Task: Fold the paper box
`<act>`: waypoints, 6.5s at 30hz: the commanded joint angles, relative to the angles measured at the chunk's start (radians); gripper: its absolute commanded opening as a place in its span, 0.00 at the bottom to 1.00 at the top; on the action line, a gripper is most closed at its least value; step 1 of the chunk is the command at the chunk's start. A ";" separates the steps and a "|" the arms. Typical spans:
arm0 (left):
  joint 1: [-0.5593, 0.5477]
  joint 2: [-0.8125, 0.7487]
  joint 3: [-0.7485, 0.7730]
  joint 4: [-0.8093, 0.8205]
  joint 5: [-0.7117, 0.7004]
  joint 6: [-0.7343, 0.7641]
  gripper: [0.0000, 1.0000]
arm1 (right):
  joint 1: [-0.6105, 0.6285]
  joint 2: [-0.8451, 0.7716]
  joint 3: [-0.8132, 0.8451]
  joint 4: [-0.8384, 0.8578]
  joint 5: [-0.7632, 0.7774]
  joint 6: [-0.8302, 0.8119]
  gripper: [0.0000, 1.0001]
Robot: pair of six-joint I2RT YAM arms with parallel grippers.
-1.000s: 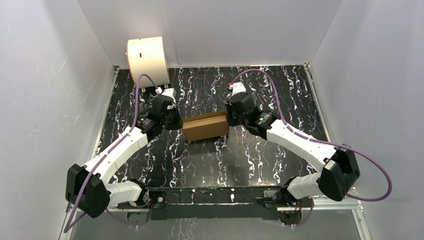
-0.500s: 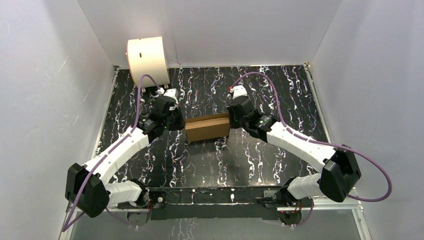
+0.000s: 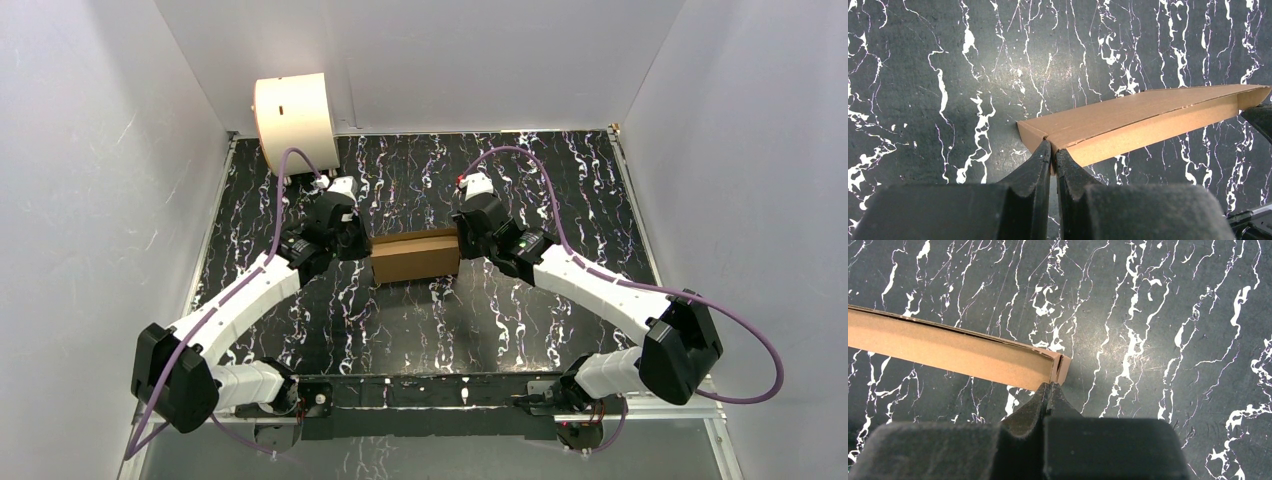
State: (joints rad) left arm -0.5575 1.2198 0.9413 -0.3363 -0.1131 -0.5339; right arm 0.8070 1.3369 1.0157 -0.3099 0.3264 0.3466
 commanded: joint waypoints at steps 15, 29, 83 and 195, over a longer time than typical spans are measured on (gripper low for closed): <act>-0.038 -0.027 -0.095 0.019 -0.047 -0.031 0.04 | 0.004 -0.042 -0.105 0.080 -0.014 0.017 0.00; -0.073 -0.042 -0.199 0.028 -0.151 -0.035 0.03 | -0.003 -0.151 -0.142 0.192 -0.022 -0.014 0.17; -0.111 -0.110 -0.219 0.078 -0.149 -0.088 0.31 | -0.086 -0.108 -0.343 0.432 -0.199 -0.051 0.37; 0.287 -0.177 -0.593 0.663 0.492 -0.383 0.15 | -0.458 -0.283 -0.591 0.659 -0.984 0.553 0.85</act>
State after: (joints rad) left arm -0.2592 1.0203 0.3504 0.4759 0.3969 -0.9535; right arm 0.3298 1.0557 0.4606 0.2504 -0.6247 0.8021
